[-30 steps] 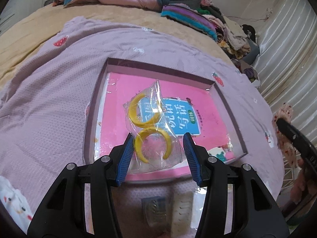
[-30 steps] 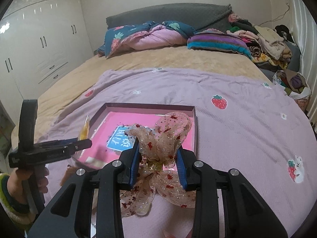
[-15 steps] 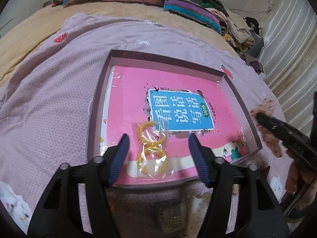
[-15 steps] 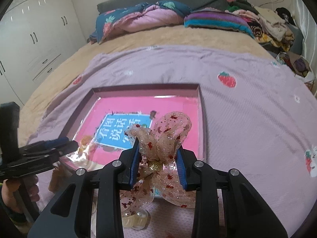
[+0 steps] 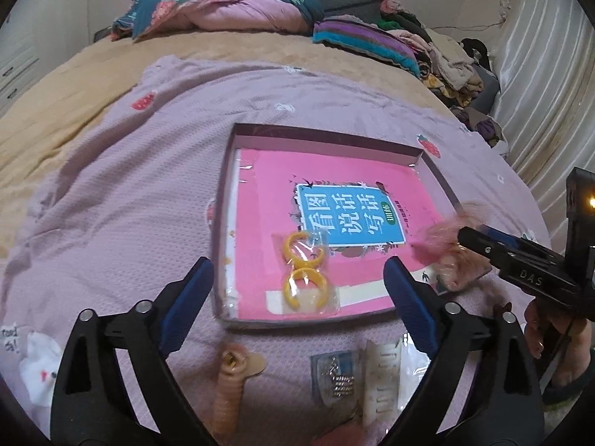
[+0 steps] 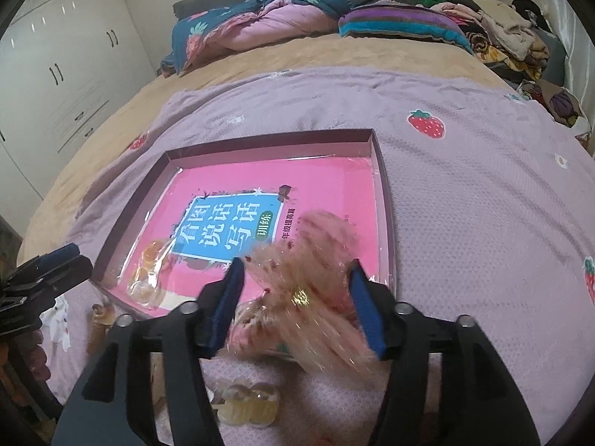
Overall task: Organize jewelry
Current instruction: 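Lift both open grippers up and away from the tray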
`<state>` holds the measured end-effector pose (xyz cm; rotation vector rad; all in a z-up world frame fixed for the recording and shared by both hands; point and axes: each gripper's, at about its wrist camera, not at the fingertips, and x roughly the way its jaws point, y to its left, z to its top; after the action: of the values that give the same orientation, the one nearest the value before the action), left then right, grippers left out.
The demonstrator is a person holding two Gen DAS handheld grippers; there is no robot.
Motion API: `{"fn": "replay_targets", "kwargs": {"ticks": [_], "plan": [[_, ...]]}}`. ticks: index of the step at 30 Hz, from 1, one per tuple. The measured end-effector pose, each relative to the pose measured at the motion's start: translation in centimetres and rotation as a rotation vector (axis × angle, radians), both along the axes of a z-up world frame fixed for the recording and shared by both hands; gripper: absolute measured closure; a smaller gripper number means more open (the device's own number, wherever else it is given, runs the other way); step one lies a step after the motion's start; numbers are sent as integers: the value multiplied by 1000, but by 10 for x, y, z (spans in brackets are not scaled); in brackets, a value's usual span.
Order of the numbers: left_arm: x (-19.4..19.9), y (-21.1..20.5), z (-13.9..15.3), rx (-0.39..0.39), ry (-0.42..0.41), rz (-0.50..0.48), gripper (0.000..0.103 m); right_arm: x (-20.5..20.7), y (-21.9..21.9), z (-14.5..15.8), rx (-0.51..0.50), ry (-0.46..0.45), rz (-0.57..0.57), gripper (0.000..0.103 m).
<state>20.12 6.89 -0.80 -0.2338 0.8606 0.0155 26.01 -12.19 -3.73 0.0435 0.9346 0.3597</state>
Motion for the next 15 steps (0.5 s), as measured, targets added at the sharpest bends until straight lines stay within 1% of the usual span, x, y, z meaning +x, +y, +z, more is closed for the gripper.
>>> {"fn": "replay_targets", "kwargs": {"ticks": [2, 6, 10, 12, 15], "plan": [[-5, 0, 2, 7, -6, 4, 11, -4, -3, 3, 15, -2, -11, 33], [-14, 2, 6, -2, -11, 15, 10, -16, -11, 13, 38, -15, -26, 29], [-22, 4, 12, -2, -18, 33, 9, -31, -15, 28, 35, -62, -34, 23], [-26, 5, 16, 19, -28, 44, 9, -37, -19, 38, 43, -83, -33, 22], [-34, 6, 23, 19, -39, 52, 9, -46, -24, 50, 61, -104, -35, 21]]}}
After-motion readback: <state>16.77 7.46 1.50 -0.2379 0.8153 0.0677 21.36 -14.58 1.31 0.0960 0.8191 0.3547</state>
